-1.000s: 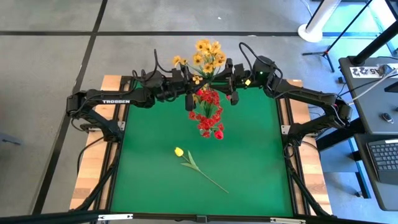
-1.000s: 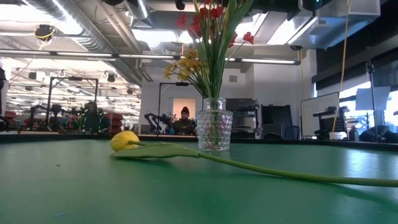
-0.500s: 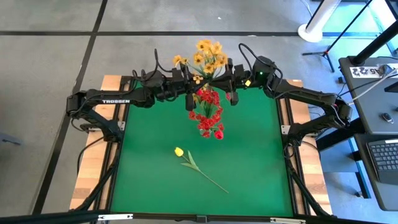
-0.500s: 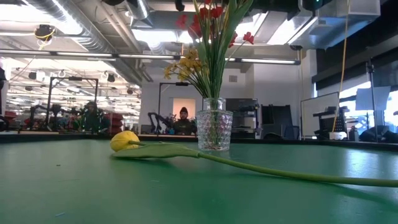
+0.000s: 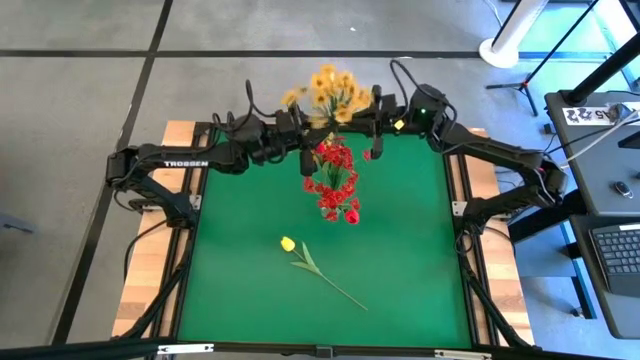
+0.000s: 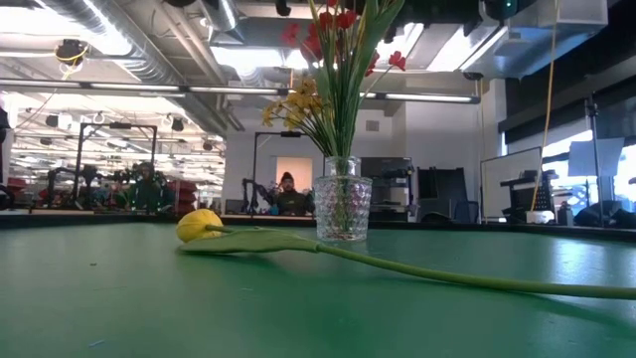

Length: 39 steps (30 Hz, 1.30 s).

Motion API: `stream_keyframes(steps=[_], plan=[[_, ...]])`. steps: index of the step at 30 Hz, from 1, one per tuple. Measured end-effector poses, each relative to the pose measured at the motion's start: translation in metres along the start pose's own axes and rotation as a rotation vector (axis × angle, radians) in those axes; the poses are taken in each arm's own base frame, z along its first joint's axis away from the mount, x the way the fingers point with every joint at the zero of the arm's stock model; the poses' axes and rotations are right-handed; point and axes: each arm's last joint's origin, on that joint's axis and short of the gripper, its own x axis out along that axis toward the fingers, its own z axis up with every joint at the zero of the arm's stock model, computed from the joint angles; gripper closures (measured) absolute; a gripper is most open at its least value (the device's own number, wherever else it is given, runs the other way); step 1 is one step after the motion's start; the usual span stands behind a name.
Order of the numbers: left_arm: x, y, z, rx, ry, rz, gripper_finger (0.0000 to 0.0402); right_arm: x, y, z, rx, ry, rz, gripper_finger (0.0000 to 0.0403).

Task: Sort flowers into vase by color
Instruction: Put the yellow flowers into the red vase

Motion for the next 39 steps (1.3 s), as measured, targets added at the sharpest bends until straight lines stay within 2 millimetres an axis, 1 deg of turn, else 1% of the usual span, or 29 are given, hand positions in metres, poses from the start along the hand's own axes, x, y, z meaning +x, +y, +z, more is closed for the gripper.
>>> stream_keyframes(steps=[2,6,8,10,12,14,19,20,23,28,32,36,39], plan=[[0.0,-0.002,0.0,0.007,0.001,0.003,0.0316,-0.003,-0.003,0.002,-0.005,-0.007,-0.017,0.0403],[0.0,-0.002,0.0,0.009,-0.001,0.008,0.0276,-0.003,-0.002,0.002,0.0,-0.005,-0.011,0.0403],[0.0,-0.002,0.0,0.009,0.001,0.022,0.0267,-0.003,-0.001,0.002,0.002,-0.002,0.007,0.04],[0.0,-0.001,0.0,0.009,0.004,0.051,0.0266,-0.003,0.0,0.002,-0.003,-0.003,0.038,0.0393],[0.0,0.0,0.0,0.009,0.004,0.071,0.0275,-0.003,0.0,0.001,-0.001,0.002,0.057,0.0381],[0.0,0.0,0.001,0.009,0.002,0.083,0.0295,-0.003,0.001,0.001,0.001,0.007,0.063,0.0366],[0.0,0.001,0.003,0.005,-0.019,0.115,0.038,-0.003,0.001,-0.001,0.009,0.024,0.084,0.0323],[-0.001,0.0,0.005,0.002,-0.037,0.117,0.039,-0.003,0.002,-0.002,0.005,0.028,0.094,0.0312],[-0.002,-0.001,0.012,0.016,-0.095,0.127,0.0396,-0.004,0.003,-0.002,-0.007,0.035,0.111,0.0278],[-0.006,-0.002,0.025,0.028,-0.169,0.129,0.0399,-0.01,0.006,0.008,-0.03,0.002,0.112,0.0211],[-0.008,-0.002,0.029,0.019,-0.197,0.115,0.04,-0.011,0.007,0.011,-0.04,-0.015,0.107,0.0167],[-0.008,-0.002,0.031,-0.002,-0.223,0.084,0.04,-0.01,0.006,0.014,-0.057,-0.048,0.105,0.014],[-0.008,-0.002,0.03,-0.016,-0.219,0.082,0.0401,-0.007,0.005,0.015,-0.031,-0.082,0.106,0.0131]])
